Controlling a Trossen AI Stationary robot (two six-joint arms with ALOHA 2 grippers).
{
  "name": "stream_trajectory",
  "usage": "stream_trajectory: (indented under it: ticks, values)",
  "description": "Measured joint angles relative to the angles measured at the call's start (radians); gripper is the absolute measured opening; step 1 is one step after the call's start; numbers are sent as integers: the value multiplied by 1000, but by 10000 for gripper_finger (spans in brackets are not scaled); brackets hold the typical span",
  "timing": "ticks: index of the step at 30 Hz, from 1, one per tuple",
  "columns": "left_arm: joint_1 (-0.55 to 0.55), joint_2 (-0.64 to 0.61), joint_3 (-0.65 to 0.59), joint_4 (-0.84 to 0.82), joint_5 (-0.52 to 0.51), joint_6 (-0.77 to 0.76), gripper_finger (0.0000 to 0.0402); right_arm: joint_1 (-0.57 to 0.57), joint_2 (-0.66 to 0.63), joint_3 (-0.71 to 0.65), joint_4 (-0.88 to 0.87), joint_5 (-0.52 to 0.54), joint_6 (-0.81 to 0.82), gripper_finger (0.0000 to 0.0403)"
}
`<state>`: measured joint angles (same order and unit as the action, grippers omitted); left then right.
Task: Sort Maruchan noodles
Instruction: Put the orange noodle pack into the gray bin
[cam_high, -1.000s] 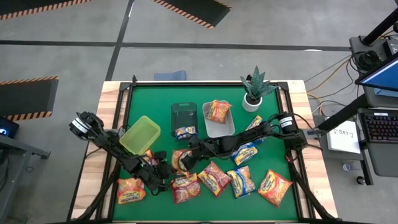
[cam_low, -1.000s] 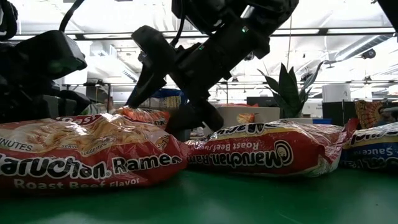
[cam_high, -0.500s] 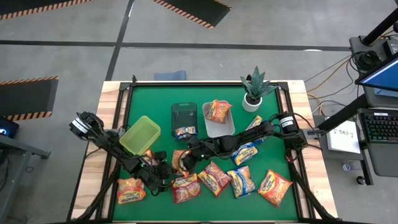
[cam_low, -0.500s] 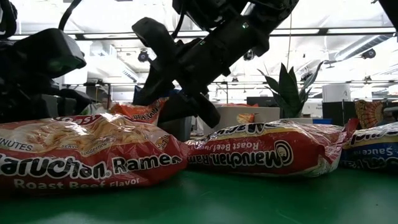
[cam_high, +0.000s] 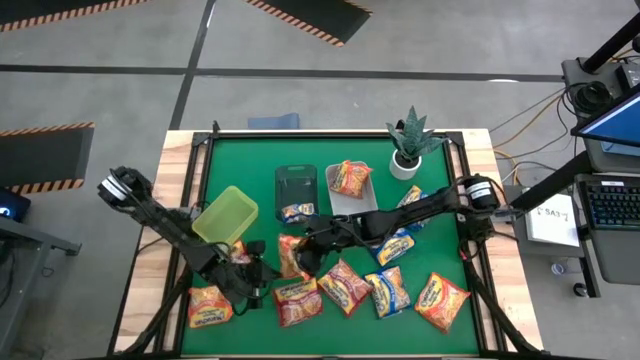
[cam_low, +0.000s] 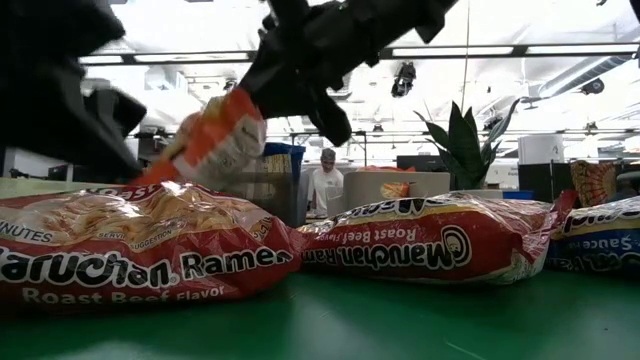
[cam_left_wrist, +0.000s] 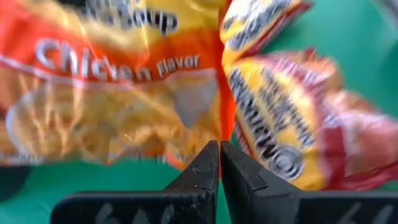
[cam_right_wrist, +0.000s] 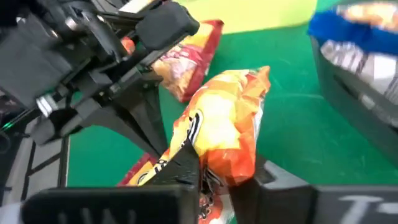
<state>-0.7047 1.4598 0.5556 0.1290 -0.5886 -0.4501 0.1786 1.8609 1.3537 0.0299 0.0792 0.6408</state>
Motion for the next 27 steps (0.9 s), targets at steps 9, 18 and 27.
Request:
stream_trajectory:
  ticks: [9, 18, 27]
  values:
    - [-26, -213, 1, 29, -4, 112, 0, 25, -125, -1, -99, -1, -110, 16]
    - [-27, -291, 1, 242, -8, 402, 0, 29, -344, -91, -132, 54, -351, 14]
    - [-4, -300, 1, 458, -8, 659, 0, -1, -574, -372, -41, 219, -633, 14]
